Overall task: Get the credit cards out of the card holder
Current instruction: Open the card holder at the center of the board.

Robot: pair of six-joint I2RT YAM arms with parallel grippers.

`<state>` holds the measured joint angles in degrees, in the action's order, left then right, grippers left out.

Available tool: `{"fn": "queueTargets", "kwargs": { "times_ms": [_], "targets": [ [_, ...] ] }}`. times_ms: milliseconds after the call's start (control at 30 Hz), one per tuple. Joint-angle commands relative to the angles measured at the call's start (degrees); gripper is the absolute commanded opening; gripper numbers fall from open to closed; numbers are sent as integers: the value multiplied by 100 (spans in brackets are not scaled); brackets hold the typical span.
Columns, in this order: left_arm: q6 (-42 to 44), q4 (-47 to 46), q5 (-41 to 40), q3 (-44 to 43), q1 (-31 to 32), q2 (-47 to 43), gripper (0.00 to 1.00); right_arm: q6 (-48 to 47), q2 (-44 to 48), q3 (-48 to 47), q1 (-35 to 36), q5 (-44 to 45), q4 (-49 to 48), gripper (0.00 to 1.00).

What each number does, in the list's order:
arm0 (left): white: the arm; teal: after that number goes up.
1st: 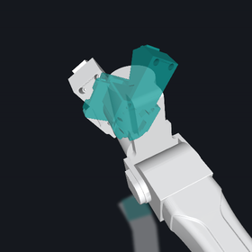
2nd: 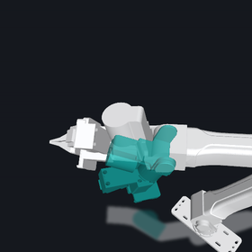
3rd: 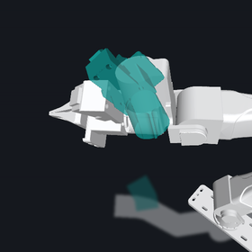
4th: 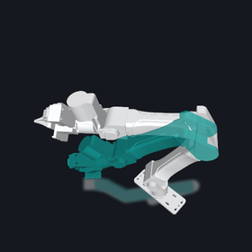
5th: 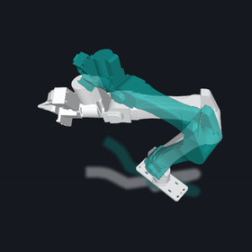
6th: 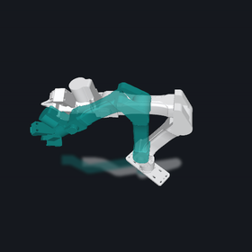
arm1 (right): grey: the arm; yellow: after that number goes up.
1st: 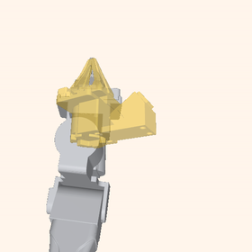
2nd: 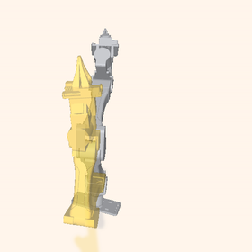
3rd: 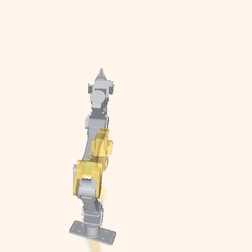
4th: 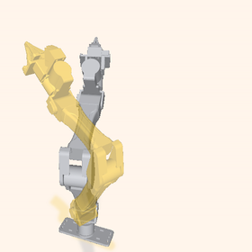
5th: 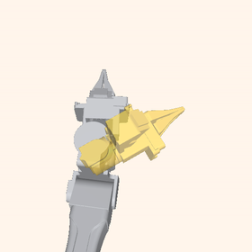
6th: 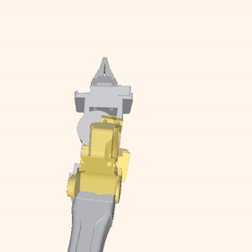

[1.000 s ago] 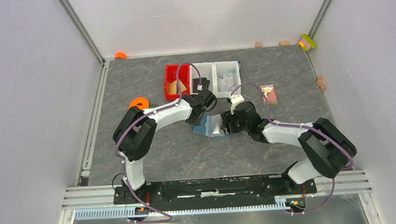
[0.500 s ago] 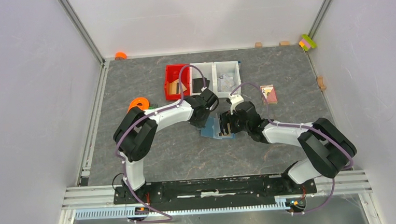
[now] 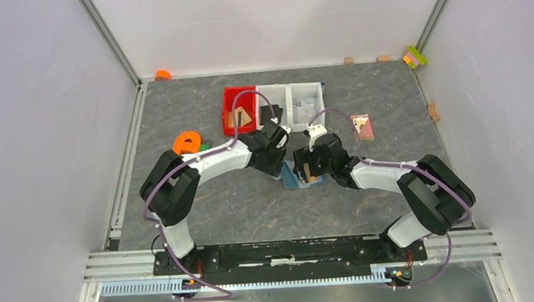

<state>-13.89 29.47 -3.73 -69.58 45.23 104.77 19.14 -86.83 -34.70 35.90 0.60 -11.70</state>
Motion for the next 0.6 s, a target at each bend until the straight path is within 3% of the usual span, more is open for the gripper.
{"fn": "queueTargets", "kwargs": {
  "times_ms": [0, 233, 567],
  "targets": [
    [-92, -955, 640, 254, -101, -510, 56, 28, -125, -179, 114, -129, 195, 98],
    [-473, -1482, 1300, 687, -494, -812, 66, -66, -249, -339, 210, -100, 429, 98],
    [-1111, -2520, 2302, 1356, -948, -1118, 89, -165, -483, -702, 427, 641, 983, 98]
  ]
}}
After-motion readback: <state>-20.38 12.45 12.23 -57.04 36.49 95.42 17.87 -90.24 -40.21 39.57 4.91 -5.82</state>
